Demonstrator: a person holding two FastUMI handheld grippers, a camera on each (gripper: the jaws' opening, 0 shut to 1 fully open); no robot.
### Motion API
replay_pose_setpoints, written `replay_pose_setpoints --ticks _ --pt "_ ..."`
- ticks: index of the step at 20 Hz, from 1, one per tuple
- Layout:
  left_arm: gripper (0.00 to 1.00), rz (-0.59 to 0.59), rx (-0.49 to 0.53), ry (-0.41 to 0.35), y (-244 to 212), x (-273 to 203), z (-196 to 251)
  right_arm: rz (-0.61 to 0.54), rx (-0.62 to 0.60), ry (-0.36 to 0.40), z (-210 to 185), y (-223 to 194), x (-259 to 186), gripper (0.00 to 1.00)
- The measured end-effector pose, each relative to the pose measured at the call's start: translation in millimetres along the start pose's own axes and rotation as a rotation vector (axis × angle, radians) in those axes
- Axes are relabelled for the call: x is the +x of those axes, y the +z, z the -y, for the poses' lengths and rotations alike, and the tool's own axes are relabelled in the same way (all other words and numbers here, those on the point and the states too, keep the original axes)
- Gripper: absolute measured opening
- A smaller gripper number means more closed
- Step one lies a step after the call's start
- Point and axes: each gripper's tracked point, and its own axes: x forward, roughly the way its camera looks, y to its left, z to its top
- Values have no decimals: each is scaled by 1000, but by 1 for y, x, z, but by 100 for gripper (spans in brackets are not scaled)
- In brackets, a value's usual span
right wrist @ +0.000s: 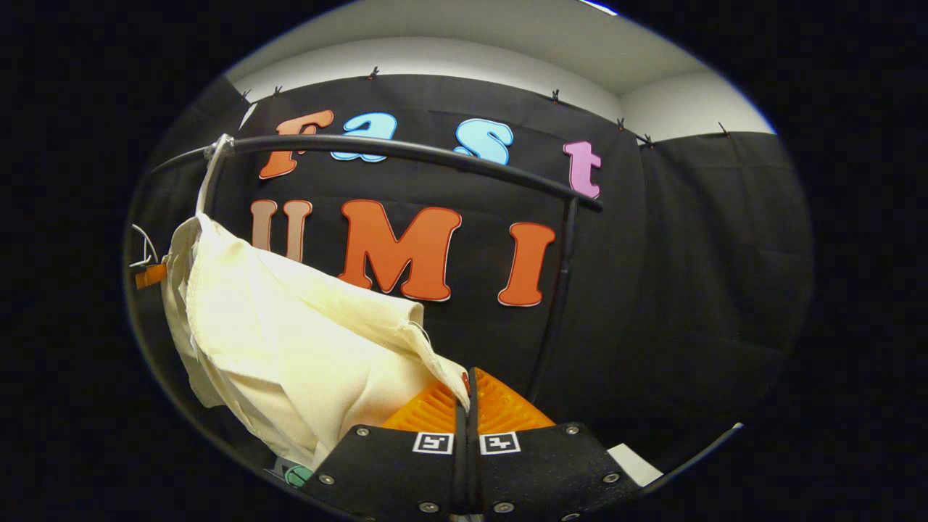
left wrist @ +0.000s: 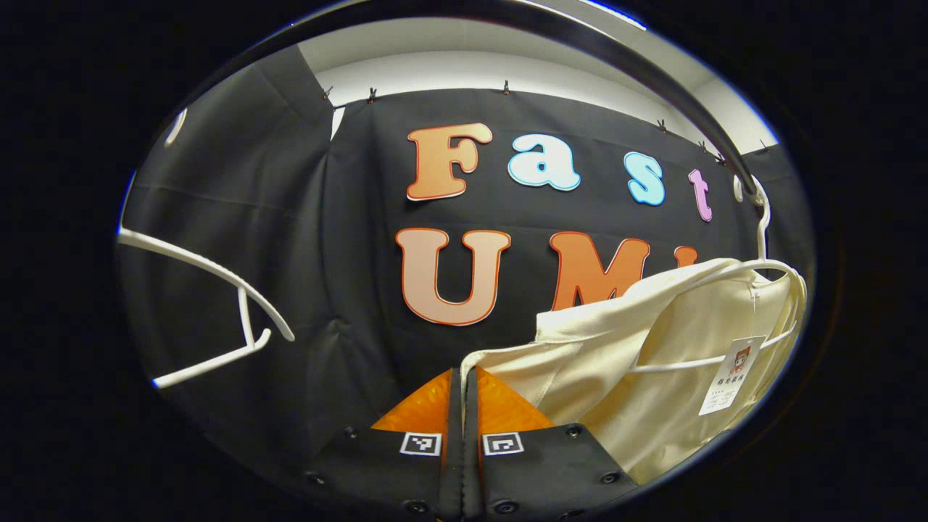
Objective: Grasp the clothes on the hanger with both hands and then place them into the laundry hamper below.
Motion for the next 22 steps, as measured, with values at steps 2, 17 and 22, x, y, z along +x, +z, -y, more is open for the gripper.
replay_pose_setpoints --ticks 2,17,22 --pt "7 -8 14 2 -6 4 3 -14 15 11 -9 -13 7 0" --pt "7 160 22 71 60 -20 -20 -248 208 96 -69 -159 20 0" --pt "7 96 1 191 32 -25 -66 -299 298 87 -79 -194 10 0"
